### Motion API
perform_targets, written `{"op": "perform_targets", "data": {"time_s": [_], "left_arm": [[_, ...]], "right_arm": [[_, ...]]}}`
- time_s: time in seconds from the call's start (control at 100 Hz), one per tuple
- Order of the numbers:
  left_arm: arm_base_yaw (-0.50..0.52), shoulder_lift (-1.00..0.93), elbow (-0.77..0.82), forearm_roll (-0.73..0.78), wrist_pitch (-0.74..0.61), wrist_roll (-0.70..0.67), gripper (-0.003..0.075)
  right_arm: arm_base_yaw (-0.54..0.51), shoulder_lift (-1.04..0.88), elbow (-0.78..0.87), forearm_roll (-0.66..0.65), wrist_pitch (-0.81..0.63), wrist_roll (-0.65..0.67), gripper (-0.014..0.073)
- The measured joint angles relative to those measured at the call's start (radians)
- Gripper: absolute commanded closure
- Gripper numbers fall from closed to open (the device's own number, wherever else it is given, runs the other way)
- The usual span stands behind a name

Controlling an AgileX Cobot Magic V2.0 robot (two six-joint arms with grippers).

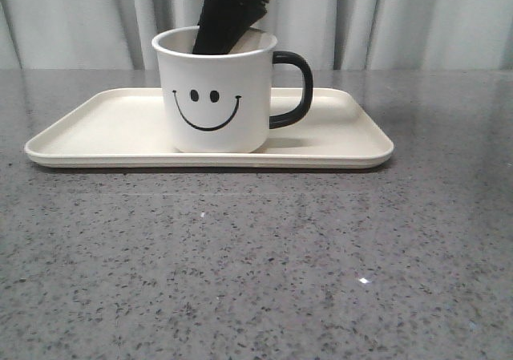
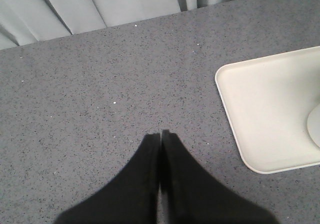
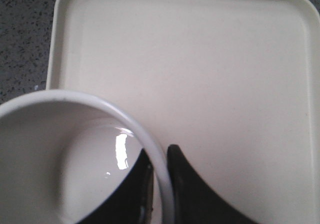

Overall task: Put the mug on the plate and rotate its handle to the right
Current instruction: 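Lower the rotated mug back onto the tray with the right gripper, then open the right gripper and lift it up out of the mug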

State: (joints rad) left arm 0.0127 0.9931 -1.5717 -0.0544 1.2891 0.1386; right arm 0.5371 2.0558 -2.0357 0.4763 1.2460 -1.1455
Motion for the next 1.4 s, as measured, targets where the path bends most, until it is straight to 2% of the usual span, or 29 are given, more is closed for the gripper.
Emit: {"op": "perform_targets", "data": {"time_s": [0.46, 0.73, 1.02, 1.28, 1.4], "left_arm": [[0.000, 0.000, 0.000, 0.000, 0.000, 0.000, 0.0740], [0.000, 0.000, 0.000, 0.000, 0.000, 0.000, 0.0740], [0.000, 0.000, 0.000, 0.000, 0.000, 0.000, 0.0740], [0.000, 0.000, 0.000, 0.000, 0.000, 0.000, 0.0740], [0.000, 0.000, 0.000, 0.000, 0.000, 0.000, 0.0740]], "right_arm": [[0.000, 0.002, 0.000, 0.000, 0.000, 0.000, 0.0653], [0.000, 0.002, 0.000, 0.002, 0.000, 0.006, 0.0451], [0.000, 0.002, 0.000, 0.002, -0.002, 0.014, 0.0435], [0.000, 0.002, -0.021, 0.004, -0.002, 0.030, 0.0302], [0.000, 0.002, -0.050, 0.004, -0.002, 0.046, 0.0284]]}}
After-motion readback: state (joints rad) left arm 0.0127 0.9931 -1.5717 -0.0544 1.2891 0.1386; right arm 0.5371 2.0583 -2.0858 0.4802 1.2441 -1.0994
